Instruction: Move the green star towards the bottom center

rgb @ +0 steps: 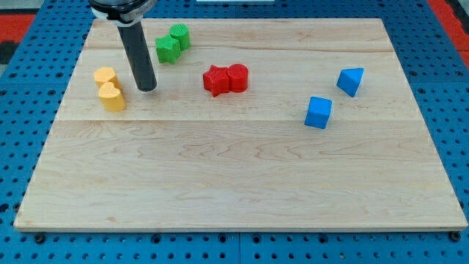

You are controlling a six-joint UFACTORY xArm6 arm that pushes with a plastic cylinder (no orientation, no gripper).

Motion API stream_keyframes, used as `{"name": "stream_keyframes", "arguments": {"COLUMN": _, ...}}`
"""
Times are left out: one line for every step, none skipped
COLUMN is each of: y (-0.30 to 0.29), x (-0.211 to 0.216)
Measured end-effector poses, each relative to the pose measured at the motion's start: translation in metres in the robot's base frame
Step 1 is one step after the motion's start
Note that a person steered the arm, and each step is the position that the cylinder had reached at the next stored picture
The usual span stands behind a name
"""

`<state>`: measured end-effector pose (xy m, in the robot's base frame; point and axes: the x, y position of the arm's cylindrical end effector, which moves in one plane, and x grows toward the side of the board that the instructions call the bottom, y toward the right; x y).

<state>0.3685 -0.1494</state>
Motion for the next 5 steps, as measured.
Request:
{"name": "stream_keyframes", "arguments": {"y": 0.000, "x": -0.008}}
{"name": "stream_keyframes", "arguments": {"y": 0.000, "x": -0.015}}
{"name": "stream_keyframes", "arguments": {"y": 0.011, "x": -0.030}}
{"name": "stream_keyframes", "arguments": {"y": 0.030, "x": -0.045}}
{"name": "stream_keyframes", "arguments": {"y": 0.005, "x": -0.050}}
